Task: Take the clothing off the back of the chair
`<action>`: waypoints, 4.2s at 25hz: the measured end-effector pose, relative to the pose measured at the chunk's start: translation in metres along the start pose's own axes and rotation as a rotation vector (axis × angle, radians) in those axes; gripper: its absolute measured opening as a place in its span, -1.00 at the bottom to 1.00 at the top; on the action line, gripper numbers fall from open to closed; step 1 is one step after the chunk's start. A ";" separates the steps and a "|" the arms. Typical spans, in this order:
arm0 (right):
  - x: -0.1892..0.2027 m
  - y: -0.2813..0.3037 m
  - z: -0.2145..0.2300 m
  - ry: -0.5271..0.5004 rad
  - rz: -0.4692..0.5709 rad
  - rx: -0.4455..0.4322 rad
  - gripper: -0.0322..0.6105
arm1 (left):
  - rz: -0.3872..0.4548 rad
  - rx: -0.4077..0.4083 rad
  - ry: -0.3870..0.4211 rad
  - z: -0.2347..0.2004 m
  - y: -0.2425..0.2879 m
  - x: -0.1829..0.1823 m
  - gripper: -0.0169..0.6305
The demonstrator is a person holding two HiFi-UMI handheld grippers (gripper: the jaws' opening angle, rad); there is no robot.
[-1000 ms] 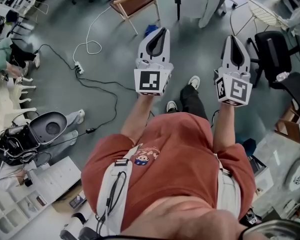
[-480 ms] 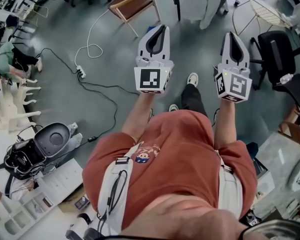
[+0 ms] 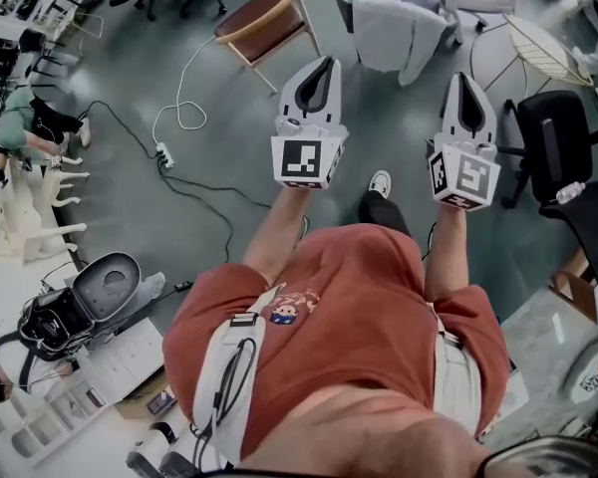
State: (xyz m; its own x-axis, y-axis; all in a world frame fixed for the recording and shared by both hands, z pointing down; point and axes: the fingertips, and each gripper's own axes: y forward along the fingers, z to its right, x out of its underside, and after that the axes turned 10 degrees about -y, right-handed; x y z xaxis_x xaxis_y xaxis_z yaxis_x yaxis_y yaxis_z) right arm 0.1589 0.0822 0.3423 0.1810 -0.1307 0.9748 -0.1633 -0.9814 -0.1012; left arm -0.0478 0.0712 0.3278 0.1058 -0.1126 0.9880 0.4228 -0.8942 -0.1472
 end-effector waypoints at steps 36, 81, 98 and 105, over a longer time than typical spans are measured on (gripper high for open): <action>0.053 0.273 0.050 -0.025 -0.032 -0.042 -0.82 | 0.013 -0.036 -0.007 -0.101 0.251 0.037 -0.88; 0.157 0.374 0.020 -0.059 -0.252 -0.245 -0.53 | -0.074 0.044 -0.057 -0.146 0.355 0.116 -0.89; 0.313 0.331 -0.068 -0.507 -0.689 -0.775 0.17 | -0.215 0.026 -0.102 -0.146 0.325 0.163 -0.89; 0.371 0.331 -0.082 -0.770 -0.804 -0.930 0.21 | -0.186 0.021 -0.089 -0.152 0.324 0.165 -0.89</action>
State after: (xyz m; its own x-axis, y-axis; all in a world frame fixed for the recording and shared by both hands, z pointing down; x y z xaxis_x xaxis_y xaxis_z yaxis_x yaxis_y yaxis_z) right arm 0.0920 -0.2799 0.6866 0.9425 0.0644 0.3280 -0.2728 -0.4189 0.8661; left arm -0.0304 -0.3032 0.4507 0.1030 0.0930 0.9903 0.4613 -0.8865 0.0353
